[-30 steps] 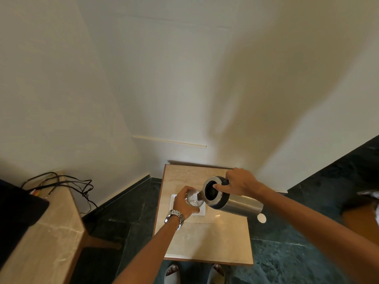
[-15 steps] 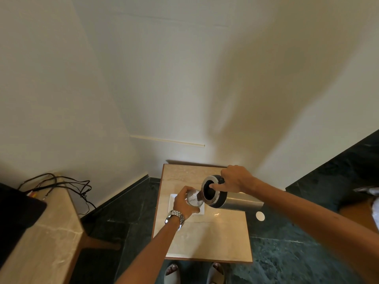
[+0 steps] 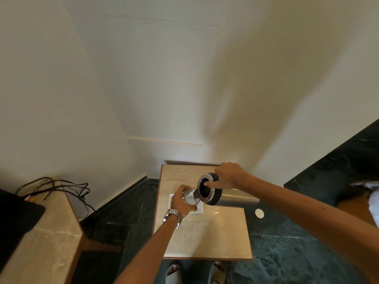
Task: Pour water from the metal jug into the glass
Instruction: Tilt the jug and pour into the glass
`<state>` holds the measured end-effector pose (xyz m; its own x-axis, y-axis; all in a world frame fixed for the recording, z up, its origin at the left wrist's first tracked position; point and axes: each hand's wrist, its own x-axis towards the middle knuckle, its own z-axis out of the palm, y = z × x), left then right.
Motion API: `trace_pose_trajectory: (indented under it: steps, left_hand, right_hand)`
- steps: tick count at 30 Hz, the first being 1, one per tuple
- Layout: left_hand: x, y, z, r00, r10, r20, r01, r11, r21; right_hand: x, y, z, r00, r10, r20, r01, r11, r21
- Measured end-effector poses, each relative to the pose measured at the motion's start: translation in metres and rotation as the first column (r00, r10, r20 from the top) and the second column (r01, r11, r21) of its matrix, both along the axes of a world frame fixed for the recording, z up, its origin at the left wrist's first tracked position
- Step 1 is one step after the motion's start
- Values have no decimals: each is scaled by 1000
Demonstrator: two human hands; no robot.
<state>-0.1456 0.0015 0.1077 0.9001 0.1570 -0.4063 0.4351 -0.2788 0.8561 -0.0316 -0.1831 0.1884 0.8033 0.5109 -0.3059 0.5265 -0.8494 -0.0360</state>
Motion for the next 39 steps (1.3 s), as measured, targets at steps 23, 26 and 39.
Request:
trace_pose_trajectory:
  steps: [23, 26, 39]
  left_hand:
    - [5, -3, 7, 999, -31, 32, 30, 999, 21]
    - [3, -3, 6, 999, -29, 18, 29, 1000, 10]
    - [2, -2, 3, 999, -40, -8, 40, 999, 0]
  right_hand:
    - [1, 0, 2, 999, -29, 36, 30, 999, -25]
    - [-1, 1, 1, 999, -31, 34, 32, 999, -30]
    - [-2, 5, -3, 1000, -23, 18, 24, 999, -22]
